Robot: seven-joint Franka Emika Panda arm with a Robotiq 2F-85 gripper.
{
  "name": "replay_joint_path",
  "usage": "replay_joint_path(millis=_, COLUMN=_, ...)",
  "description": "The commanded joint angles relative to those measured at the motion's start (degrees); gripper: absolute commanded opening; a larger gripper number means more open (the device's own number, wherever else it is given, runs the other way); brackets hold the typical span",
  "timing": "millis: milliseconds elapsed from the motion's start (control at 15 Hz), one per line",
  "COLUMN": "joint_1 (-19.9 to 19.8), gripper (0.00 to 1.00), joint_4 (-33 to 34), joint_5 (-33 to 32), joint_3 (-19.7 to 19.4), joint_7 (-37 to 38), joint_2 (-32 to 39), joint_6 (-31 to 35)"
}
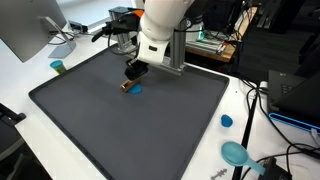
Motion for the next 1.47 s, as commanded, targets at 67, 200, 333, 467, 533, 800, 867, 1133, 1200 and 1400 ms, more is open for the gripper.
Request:
replay_joint_path(millis=67, joint_1=-1.62, gripper=0.22, joint_4=1.27, joint_5=-0.13, joint_3=0.49, joint_7=-3.70, joint_2=3.97, joint_6=2.61)
replay_joint_path(millis=200, joint_1=-1.66, gripper=0.22, joint_4=1.33, joint_5=0.31, joint_3=0.56, joint_7=-4.35, joint_2=3.98, joint_6=2.56)
replay_joint_path(millis=333, joint_1=-0.08, gripper=0.22, joint_4=1.98, joint_5=-3.34, joint_3=-1.00, joint_7=-0.02, joint_2=5.11, joint_6=1.61)
replay_joint_path(millis=467, joint_1=-0.29, gripper=0.22, joint_4=2.68, joint_5=-3.53, joint_3=-1.17, joint_7=0.92, joint_2=5.90, joint_6=0.59)
replay_joint_path(millis=533, joint_1=-0.11, gripper=0.22, joint_4=3.10, joint_5=-4.30, joint_3=-1.35, joint_7=1.79, joint_2=6.26, joint_6=-0.06)
replay_joint_path(millis=800, joint_1=-0.16, gripper=0.22, joint_4=5.43, joint_5=-5.17, joint_3=-1.35, joint_7=3.59, joint_2=8.39, joint_6=-3.63)
replay_joint_path(millis=867, joint_1=-0.47, gripper=0.22, joint_4=6.13, joint_5=-5.15, joint_3=-1.39, joint_7=3.63, joint_2=9.13, joint_6=-4.36)
replay_joint_path(millis=1133, joint_1=-2.61, gripper=0.22, joint_4=10.92, joint_5=-0.75, joint_3=-0.85, joint_7=4.74, joint_2=10.56, joint_6=-9.21)
replay_joint_path(millis=1200, joint_1=-3.44, gripper=0.22, joint_4=12.52, joint_5=1.47, joint_3=-0.63, joint_7=4.70, joint_2=10.17, joint_6=-10.61)
replay_joint_path(millis=1400, joint_1=-6.19, gripper=0.22, joint_4=17.76, joint_5=7.30, joint_3=-1.82, joint_7=2.71, joint_2=7.60, joint_6=-15.00)
